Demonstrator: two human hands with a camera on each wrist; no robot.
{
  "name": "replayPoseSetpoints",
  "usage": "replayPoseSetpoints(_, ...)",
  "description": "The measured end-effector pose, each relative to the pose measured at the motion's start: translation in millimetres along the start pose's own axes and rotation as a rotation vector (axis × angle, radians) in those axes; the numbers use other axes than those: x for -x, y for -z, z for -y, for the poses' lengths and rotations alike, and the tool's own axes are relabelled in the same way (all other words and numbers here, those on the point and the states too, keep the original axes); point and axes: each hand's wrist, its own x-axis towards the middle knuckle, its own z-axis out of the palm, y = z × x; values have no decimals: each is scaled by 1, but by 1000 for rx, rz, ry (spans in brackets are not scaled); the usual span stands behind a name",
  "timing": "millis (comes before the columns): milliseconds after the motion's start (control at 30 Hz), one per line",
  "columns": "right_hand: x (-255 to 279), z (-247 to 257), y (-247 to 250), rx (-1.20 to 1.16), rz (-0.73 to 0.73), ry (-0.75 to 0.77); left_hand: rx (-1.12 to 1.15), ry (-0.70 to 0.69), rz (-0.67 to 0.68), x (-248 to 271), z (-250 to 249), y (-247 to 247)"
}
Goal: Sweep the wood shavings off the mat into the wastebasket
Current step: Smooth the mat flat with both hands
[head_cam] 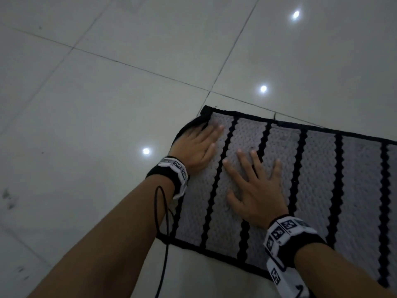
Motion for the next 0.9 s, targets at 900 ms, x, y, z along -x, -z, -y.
replayPoseSetpoints(900, -4, 5, 1, 4, 20, -36, 94, 395, 81, -33, 18, 9)
